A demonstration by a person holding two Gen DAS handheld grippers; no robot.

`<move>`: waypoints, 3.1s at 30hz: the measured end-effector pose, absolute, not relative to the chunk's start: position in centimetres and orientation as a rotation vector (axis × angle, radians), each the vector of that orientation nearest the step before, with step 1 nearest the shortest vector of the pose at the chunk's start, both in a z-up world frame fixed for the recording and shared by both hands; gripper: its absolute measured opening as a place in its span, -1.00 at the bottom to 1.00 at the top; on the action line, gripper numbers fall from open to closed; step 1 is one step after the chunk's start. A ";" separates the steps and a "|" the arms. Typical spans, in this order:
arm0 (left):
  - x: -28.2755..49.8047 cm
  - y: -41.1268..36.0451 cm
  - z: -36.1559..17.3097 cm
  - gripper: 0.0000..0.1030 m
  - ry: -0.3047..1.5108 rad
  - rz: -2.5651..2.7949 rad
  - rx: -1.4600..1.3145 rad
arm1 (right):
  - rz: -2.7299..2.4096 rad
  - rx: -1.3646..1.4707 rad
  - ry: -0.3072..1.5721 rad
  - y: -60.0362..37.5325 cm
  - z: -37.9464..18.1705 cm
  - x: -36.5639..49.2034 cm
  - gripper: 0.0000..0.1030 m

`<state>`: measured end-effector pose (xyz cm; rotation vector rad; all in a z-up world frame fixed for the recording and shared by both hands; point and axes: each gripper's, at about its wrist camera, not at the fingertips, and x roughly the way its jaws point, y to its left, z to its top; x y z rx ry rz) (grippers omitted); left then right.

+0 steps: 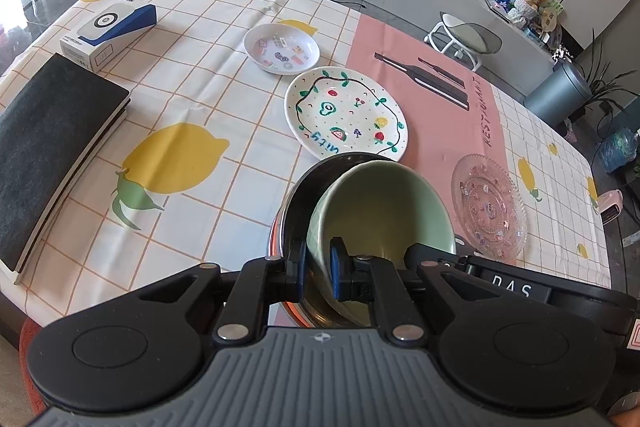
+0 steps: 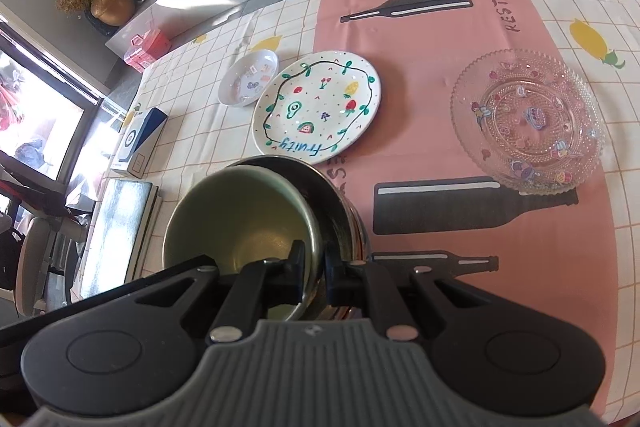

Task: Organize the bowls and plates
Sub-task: 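Lower the pale green bowl into the blue steel bowl with both grippers, then open both grippers and withdraw from the green bowl, then move both grippers to the clear glass plate rim and close them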

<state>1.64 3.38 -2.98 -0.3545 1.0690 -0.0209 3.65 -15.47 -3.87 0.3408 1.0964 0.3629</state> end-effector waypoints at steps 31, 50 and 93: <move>0.2 4.9 -0.2 -0.43 0.981 -0.089 -0.461 | 0.347 0.229 1.039 -14.0 -2.4 3.7 -0.42; -3.0 0.1 1.5 -0.30 0.727 -0.310 -0.479 | 0.289 0.309 0.779 -21.1 1.2 -1.0 0.28; 5.3 -14.5 -9.6 -0.17 0.736 -0.058 -0.260 | 0.125 0.574 0.693 -38.2 -11.9 5.8 -0.29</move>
